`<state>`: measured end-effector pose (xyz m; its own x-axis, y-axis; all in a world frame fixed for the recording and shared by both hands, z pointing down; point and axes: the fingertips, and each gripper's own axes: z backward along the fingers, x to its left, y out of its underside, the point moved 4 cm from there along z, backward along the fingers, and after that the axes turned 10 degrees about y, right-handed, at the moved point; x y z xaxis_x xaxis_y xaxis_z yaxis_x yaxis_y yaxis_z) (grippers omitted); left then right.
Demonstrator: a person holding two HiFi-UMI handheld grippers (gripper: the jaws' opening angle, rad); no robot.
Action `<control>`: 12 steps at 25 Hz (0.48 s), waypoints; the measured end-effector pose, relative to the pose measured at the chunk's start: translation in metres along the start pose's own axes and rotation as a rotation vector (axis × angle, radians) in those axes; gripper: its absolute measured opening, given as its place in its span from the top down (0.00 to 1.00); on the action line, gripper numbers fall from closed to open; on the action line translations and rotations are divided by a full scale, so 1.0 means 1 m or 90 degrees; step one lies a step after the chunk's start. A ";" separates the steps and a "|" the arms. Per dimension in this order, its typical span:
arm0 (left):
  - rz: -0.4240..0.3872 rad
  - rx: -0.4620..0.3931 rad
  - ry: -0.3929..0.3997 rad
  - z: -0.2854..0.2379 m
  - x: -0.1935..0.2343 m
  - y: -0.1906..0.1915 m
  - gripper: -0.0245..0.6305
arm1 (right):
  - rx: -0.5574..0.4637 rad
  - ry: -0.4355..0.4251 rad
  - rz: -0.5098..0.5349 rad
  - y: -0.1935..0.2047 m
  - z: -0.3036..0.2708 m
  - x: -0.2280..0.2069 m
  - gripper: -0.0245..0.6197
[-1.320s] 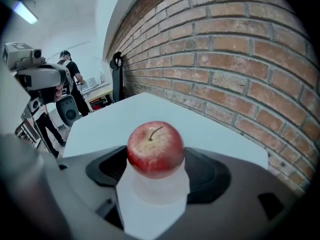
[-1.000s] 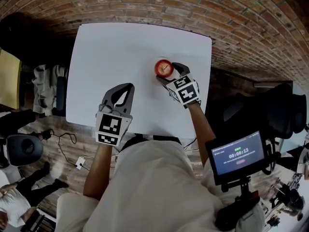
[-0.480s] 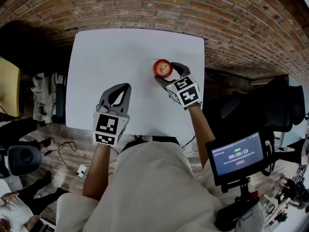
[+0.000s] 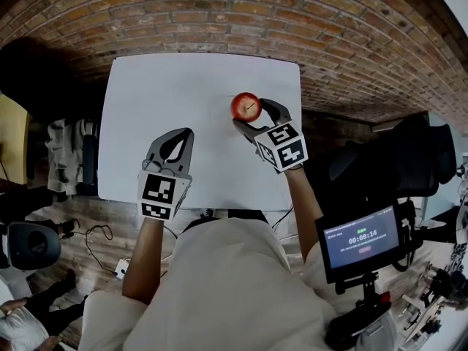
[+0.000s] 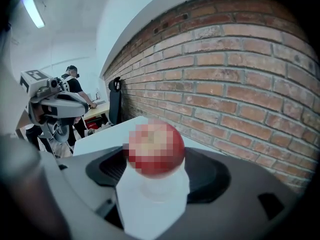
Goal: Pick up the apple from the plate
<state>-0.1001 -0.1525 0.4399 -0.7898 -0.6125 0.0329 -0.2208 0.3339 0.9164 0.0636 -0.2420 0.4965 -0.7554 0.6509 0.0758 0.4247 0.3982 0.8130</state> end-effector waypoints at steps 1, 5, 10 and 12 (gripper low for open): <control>-0.002 -0.002 0.001 0.001 0.000 -0.001 0.95 | -0.004 0.001 -0.002 -0.001 0.003 0.000 0.41; -0.010 -0.012 0.007 0.003 -0.004 -0.008 0.95 | -0.017 0.002 -0.006 -0.003 0.016 0.001 0.41; -0.024 -0.027 0.020 0.006 -0.008 -0.018 0.95 | -0.045 0.007 -0.025 -0.016 0.032 0.007 0.41; -0.025 -0.035 0.023 0.010 -0.009 -0.022 0.95 | -0.056 0.011 -0.027 -0.021 0.040 0.010 0.41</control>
<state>-0.0942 -0.1473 0.4157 -0.7600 -0.6499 0.0092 -0.2187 0.2689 0.9380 0.0670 -0.2178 0.4574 -0.7808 0.6228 0.0502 0.3479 0.3665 0.8629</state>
